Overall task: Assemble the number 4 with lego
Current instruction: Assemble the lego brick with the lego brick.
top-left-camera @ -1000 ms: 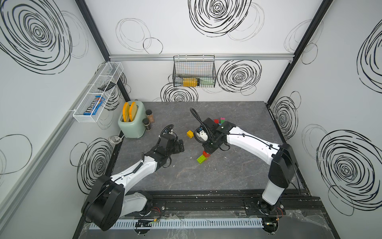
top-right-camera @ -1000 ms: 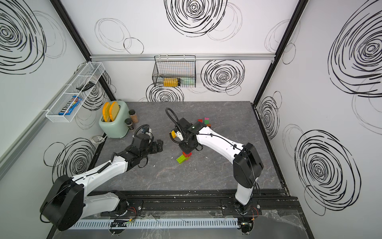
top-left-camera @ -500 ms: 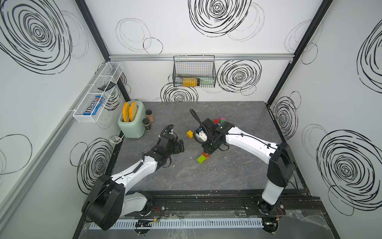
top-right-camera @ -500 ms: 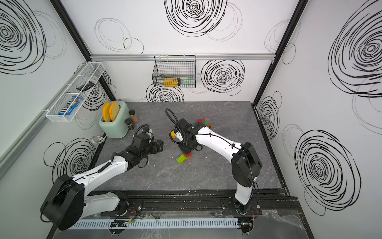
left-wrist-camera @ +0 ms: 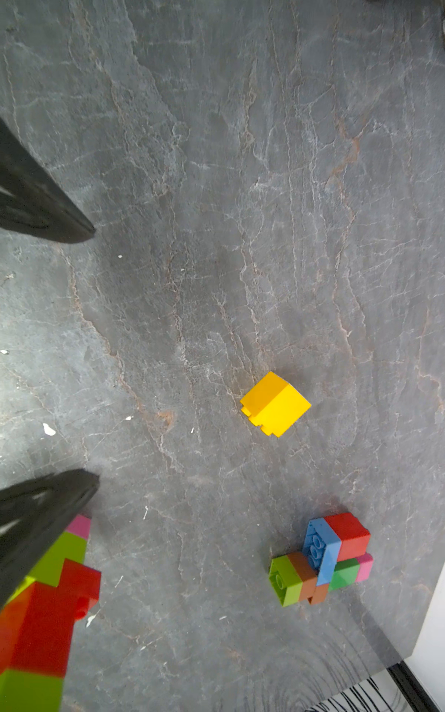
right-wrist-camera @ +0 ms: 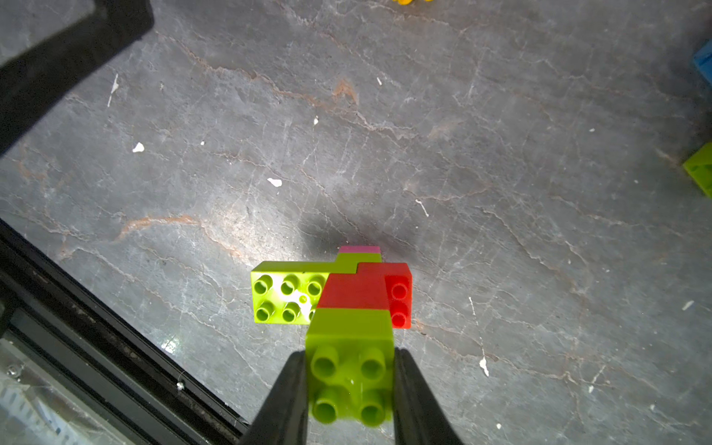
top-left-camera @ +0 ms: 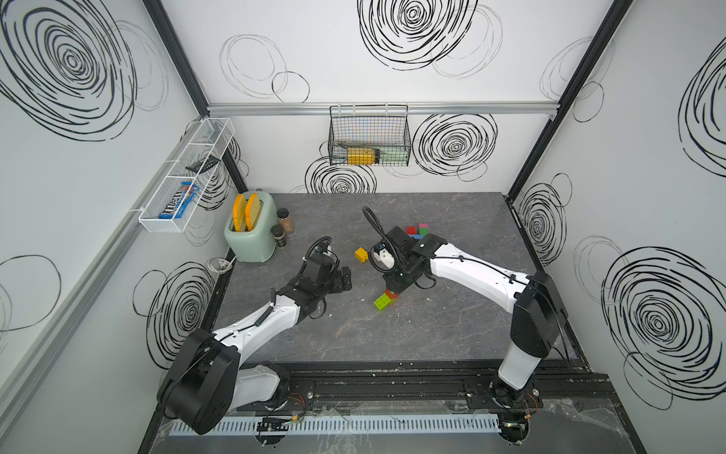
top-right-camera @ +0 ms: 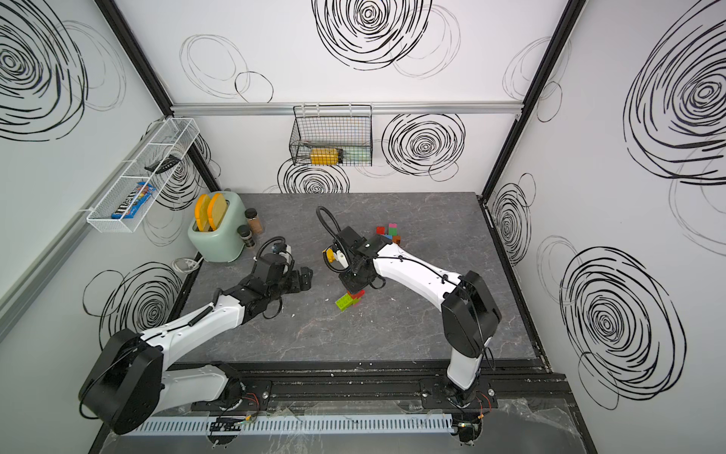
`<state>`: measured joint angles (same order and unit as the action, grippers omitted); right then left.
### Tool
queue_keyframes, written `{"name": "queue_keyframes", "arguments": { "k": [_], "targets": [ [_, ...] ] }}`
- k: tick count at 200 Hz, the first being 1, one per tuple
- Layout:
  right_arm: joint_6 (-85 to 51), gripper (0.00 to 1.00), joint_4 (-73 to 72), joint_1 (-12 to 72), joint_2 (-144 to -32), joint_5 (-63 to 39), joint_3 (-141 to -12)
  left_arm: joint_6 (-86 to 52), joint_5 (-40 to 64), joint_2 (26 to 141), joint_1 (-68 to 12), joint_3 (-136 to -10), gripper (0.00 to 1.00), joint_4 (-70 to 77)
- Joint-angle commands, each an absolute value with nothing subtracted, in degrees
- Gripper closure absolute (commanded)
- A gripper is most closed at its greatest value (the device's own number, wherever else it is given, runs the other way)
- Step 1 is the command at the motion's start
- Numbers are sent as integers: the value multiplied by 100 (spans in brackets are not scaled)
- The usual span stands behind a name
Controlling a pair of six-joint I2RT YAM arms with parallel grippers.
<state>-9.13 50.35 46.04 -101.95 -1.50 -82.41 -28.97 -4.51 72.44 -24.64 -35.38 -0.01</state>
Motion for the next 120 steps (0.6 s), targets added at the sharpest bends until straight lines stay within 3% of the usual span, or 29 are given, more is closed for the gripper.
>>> {"name": "queue_keyframes", "arguments": {
  "k": [1,36,75,120],
  "targets": [
    [-1437,100,5882,4482,-10734,301,-7825,-2804,-328,7280,-2522,-3628,4,242],
    [-2108,100,5994,4360,-10499,748,-8470,-2777,-327,7339,-2590,-3679,4,253],
    [-2263,96,5905,4324,-10490,582,-8675,-2751,-328,7356,-2602,-3700,4,231],
    [-2206,69,5785,4322,-10509,393,-8627,-2738,-344,7401,-2619,-3758,4,266]
  ]
}}
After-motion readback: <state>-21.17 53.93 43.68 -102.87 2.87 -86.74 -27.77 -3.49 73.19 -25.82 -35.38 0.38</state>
